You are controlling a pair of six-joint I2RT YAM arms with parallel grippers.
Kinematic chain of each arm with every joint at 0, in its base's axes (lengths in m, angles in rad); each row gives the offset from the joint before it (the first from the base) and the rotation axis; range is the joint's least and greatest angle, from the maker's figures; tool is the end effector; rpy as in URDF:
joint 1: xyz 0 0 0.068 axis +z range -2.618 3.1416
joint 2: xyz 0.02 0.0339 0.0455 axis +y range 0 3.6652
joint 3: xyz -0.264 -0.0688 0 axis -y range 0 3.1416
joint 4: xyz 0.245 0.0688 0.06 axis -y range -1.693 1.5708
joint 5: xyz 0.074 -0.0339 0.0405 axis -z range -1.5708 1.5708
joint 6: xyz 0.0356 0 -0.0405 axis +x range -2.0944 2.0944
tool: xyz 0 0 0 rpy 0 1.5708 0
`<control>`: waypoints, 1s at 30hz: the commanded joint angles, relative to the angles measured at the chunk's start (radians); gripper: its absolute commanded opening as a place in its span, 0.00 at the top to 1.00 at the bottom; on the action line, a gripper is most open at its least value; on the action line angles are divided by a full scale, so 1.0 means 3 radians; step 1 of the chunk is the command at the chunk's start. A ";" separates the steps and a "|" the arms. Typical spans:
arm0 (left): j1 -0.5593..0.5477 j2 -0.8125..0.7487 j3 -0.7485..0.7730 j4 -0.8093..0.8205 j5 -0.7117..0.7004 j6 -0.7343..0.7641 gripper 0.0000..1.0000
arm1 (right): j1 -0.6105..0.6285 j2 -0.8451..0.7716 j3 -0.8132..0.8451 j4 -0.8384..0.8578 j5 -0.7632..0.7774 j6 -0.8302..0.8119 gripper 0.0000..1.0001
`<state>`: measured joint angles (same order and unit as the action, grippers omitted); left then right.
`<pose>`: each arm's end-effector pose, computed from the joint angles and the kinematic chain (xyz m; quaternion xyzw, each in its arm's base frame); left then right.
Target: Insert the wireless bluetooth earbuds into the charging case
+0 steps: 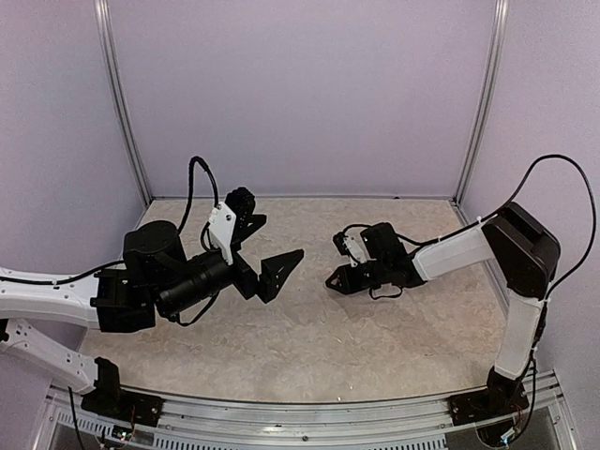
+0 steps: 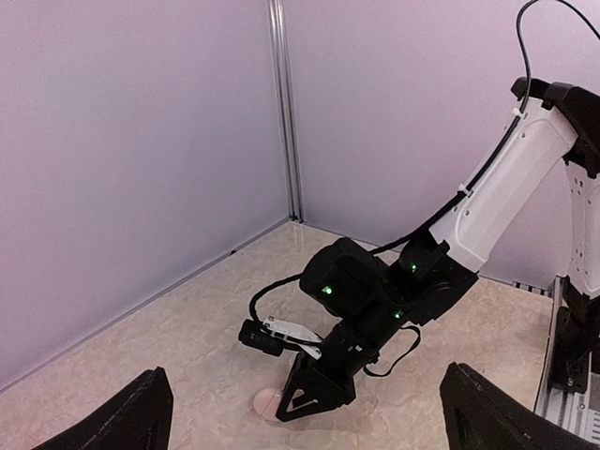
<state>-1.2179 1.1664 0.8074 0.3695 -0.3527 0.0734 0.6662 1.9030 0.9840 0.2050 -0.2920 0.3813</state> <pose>0.1062 -0.2529 0.3274 0.3171 0.6281 -0.2752 0.6551 0.2956 0.2454 0.1339 -0.1876 0.8823 0.3201 0.2897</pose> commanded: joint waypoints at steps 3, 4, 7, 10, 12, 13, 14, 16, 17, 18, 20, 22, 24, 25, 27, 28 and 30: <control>0.0025 -0.0069 -0.0054 0.0049 -0.0071 0.0003 0.01 | -0.0027 0.0064 0.0019 -0.0085 0.0178 -0.0036 0.71; 0.0025 -0.0068 -0.0053 0.0047 -0.0078 0.0002 0.01 | -0.0030 0.0061 0.0016 -0.0096 0.0204 -0.0038 0.69; 0.0028 -0.0063 -0.0045 0.0027 -0.0082 -0.0010 0.01 | -0.0031 0.0024 0.0013 -0.0141 0.0250 -0.0072 0.65; 0.0027 -0.0066 -0.0036 -0.0009 -0.0101 -0.0034 0.01 | -0.0037 -0.0062 -0.0001 -0.0196 0.0320 -0.0107 0.60; 0.0037 -0.0063 -0.0018 -0.0048 -0.0124 -0.0064 0.01 | -0.0043 -0.0137 -0.0020 -0.0235 0.0347 -0.0133 0.59; 0.0043 -0.0063 -0.0002 -0.0069 -0.0135 -0.0087 0.01 | -0.0046 -0.0193 -0.0025 -0.0249 0.0367 -0.0147 0.58; 0.0050 -0.0063 0.0016 -0.0099 -0.0145 -0.0131 0.01 | -0.0048 -0.0244 -0.0036 -0.0273 0.0385 -0.0162 0.57; 0.0077 -0.0051 0.0061 -0.0179 -0.0163 -0.0218 0.01 | -0.0056 -0.0363 -0.0057 -0.0313 0.0430 -0.0199 0.53; 0.0100 -0.0046 0.0105 -0.0250 -0.0167 -0.0228 0.01 | -0.0054 -0.0438 -0.0061 -0.0345 0.0451 -0.0219 0.50; 0.0108 -0.0032 0.0132 -0.0288 -0.0170 -0.0323 0.01 | -0.0056 -0.0503 -0.0063 -0.0366 0.0469 -0.0237 0.47; 0.0156 -0.0001 0.0215 -0.0430 -0.0146 -0.0419 0.01 | -0.0061 -0.0620 -0.0070 -0.0418 0.0487 -0.0286 0.34; 0.0211 0.0034 0.0299 -0.0598 -0.0117 -0.0508 0.01 | -0.0061 -0.0732 -0.0069 -0.0470 0.0500 -0.0331 0.24; 0.0288 0.0065 0.0365 -0.0738 -0.0081 -0.0602 0.01 | -0.0067 -0.0850 -0.0069 -0.0517 0.0530 -0.0378 0.15; 0.0335 0.0073 0.0394 -0.0802 -0.0055 -0.0648 0.01 | -0.0072 -0.0908 -0.0065 -0.0548 0.0545 -0.0403 0.11; 0.0475 0.0080 0.0436 -0.0914 0.0035 -0.0745 0.01 | -0.0075 -0.1045 -0.0059 -0.0598 0.0578 -0.0465 0.05; 0.0547 0.0080 0.0452 -0.0969 0.0090 -0.0801 0.01 | -0.0075 -0.1127 -0.0060 -0.0624 0.0595 -0.0492 0.02; 0.0741 0.0090 0.0491 -0.1093 0.0233 -0.0932 0.01 | -0.0079 -0.1295 -0.0060 -0.0660 0.0621 -0.0546 0.01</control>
<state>-1.0790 1.1831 0.9131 0.1463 -0.3511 -0.1120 0.6556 1.5944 0.9695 0.0494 -0.1360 0.2600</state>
